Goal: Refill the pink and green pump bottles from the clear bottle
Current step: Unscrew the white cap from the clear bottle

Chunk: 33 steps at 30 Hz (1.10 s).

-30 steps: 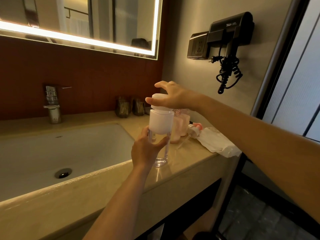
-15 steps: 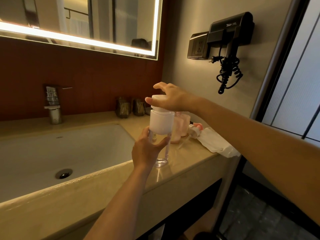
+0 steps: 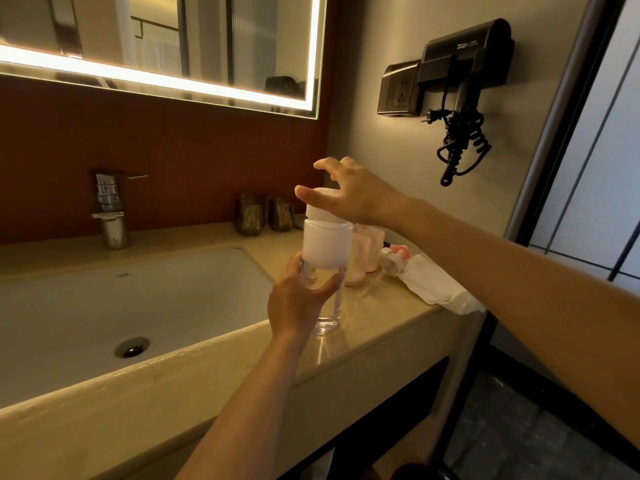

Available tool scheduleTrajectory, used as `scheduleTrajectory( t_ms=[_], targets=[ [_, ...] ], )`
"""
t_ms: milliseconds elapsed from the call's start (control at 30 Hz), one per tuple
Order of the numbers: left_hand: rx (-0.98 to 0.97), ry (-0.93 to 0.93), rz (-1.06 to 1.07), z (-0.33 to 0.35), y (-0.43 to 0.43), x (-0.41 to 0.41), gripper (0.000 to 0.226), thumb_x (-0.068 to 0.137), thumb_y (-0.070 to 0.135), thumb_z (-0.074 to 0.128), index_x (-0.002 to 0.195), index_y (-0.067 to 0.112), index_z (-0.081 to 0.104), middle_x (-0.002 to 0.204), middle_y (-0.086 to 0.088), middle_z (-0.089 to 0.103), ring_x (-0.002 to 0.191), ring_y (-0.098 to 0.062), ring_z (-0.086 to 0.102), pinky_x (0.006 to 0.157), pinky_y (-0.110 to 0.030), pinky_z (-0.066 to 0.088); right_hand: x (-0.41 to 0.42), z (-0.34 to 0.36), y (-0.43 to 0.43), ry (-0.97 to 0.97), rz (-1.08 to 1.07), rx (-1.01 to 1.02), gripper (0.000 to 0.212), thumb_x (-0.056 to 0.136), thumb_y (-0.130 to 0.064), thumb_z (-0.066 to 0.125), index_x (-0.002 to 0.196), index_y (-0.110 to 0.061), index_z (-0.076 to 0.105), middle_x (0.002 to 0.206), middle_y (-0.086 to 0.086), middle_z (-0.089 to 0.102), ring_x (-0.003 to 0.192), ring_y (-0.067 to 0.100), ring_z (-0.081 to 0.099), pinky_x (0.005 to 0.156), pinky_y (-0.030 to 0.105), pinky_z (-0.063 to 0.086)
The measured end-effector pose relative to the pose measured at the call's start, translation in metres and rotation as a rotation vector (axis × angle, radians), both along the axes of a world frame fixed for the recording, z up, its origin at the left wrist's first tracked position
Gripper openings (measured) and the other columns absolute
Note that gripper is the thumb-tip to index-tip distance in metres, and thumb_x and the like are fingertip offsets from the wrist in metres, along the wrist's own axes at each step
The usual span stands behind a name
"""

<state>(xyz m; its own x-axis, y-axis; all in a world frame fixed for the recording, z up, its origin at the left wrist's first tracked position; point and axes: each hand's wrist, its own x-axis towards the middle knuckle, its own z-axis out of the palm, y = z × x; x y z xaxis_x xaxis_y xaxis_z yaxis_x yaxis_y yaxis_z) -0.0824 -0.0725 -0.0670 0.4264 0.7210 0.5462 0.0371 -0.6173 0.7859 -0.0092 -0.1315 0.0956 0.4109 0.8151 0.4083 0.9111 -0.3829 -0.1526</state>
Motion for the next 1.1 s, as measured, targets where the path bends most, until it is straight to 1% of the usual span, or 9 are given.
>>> scheduleTrajectory(
  t_ms=[200, 367, 467, 533, 633, 733, 867, 967, 1100],
  targets=[
    [-0.006, -0.007, -0.004, -0.001, 0.0, 0.0, 0.067, 0.07, 0.051, 0.072, 0.123, 0.016, 0.049, 0.115, -0.003, 0.062, 0.096, -0.016, 0.058, 0.068, -0.025, 0.047, -0.003, -0.002, 0.002, -0.195, -0.112, -0.088, 0.065, 0.087, -0.066, 0.031, 0.131, -0.02, 0.047, 0.133, 0.008, 0.045, 0.117, 0.027, 0.048, 0.088, 0.036, 0.044],
    [-0.007, -0.003, 0.008, -0.001, 0.0, 0.0, 0.067, 0.07, 0.05, 0.072, 0.124, 0.017, 0.049, 0.115, -0.003, 0.063, 0.097, -0.018, 0.058, 0.068, -0.025, 0.046, 0.005, -0.002, 0.001, 0.087, 0.127, -0.08, 0.041, 0.098, -0.04, 0.033, 0.134, -0.024, 0.043, 0.134, 0.008, 0.04, 0.119, 0.025, 0.043, 0.087, 0.031, 0.039],
    [-0.009, -0.004, 0.009, -0.001, -0.001, 0.0, 0.068, 0.07, 0.051, 0.072, 0.124, 0.017, 0.049, 0.116, -0.003, 0.063, 0.097, -0.017, 0.059, 0.069, -0.026, 0.048, 0.005, -0.002, 0.001, 0.11, 0.119, -0.084, 0.053, 0.094, -0.053, 0.033, 0.141, -0.029, 0.032, 0.145, 0.007, 0.033, 0.129, 0.028, 0.038, 0.1, 0.044, 0.041],
    [-0.015, -0.004, 0.009, -0.001, -0.001, 0.0, 0.068, 0.07, 0.051, 0.072, 0.124, 0.017, 0.049, 0.116, -0.002, 0.062, 0.097, -0.017, 0.059, 0.07, -0.026, 0.048, 0.002, -0.002, 0.0, -0.031, 0.002, -0.07, 0.067, 0.087, -0.066, 0.03, 0.143, -0.03, 0.027, 0.148, 0.007, 0.029, 0.132, 0.03, 0.035, 0.101, 0.051, 0.04],
    [-0.018, -0.005, 0.001, 0.0, -0.002, 0.0, 0.068, 0.07, 0.051, 0.072, 0.124, 0.017, 0.048, 0.117, -0.002, 0.062, 0.096, -0.015, 0.057, 0.069, -0.023, 0.046, -0.004, -0.003, -0.001, -0.283, -0.163, -0.068, 0.074, 0.084, -0.071, 0.026, 0.14, -0.024, 0.035, 0.147, 0.009, 0.032, 0.131, 0.031, 0.036, 0.098, 0.047, 0.04],
    [-0.018, 0.006, 0.007, 0.0, -0.002, -0.001, 0.067, 0.07, 0.052, 0.071, 0.123, 0.017, 0.049, 0.116, -0.002, 0.062, 0.093, -0.013, 0.055, 0.067, -0.023, 0.044, -0.005, -0.007, 0.001, -0.244, -0.117, -0.083, 0.066, 0.089, -0.065, 0.027, 0.133, -0.02, 0.044, 0.142, 0.01, 0.034, 0.125, 0.029, 0.041, 0.094, 0.041, 0.042],
    [-0.011, -0.001, 0.002, -0.001, -0.002, 0.0, 0.068, 0.07, 0.053, 0.071, 0.123, 0.017, 0.048, 0.116, -0.002, 0.062, 0.094, -0.013, 0.056, 0.067, -0.021, 0.044, 0.004, -0.011, 0.0, -0.121, 0.043, -0.034, 0.05, 0.094, -0.052, 0.032, 0.135, -0.023, 0.041, 0.138, 0.006, 0.035, 0.124, 0.024, 0.039, 0.098, 0.038, 0.042],
    [-0.011, -0.002, -0.001, -0.001, -0.001, 0.0, 0.068, 0.07, 0.051, 0.071, 0.124, 0.017, 0.048, 0.116, -0.002, 0.062, 0.091, -0.01, 0.053, 0.068, -0.022, 0.044, 0.005, -0.011, -0.002, -0.105, 0.048, -0.027, 0.059, 0.091, -0.059, 0.03, 0.141, -0.027, 0.032, 0.145, 0.005, 0.03, 0.132, 0.025, 0.033, 0.104, 0.048, 0.037],
    [-0.011, -0.001, -0.005, -0.001, -0.001, 0.0, 0.068, 0.07, 0.051, 0.071, 0.125, 0.017, 0.047, 0.116, -0.002, 0.061, 0.09, -0.007, 0.051, 0.068, -0.023, 0.045, 0.003, -0.005, 0.001, -0.122, -0.092, -0.024, 0.072, 0.086, -0.068, 0.026, 0.144, -0.026, 0.024, 0.149, 0.01, 0.027, 0.135, 0.03, 0.03, 0.104, 0.05, 0.037]
  ],
)
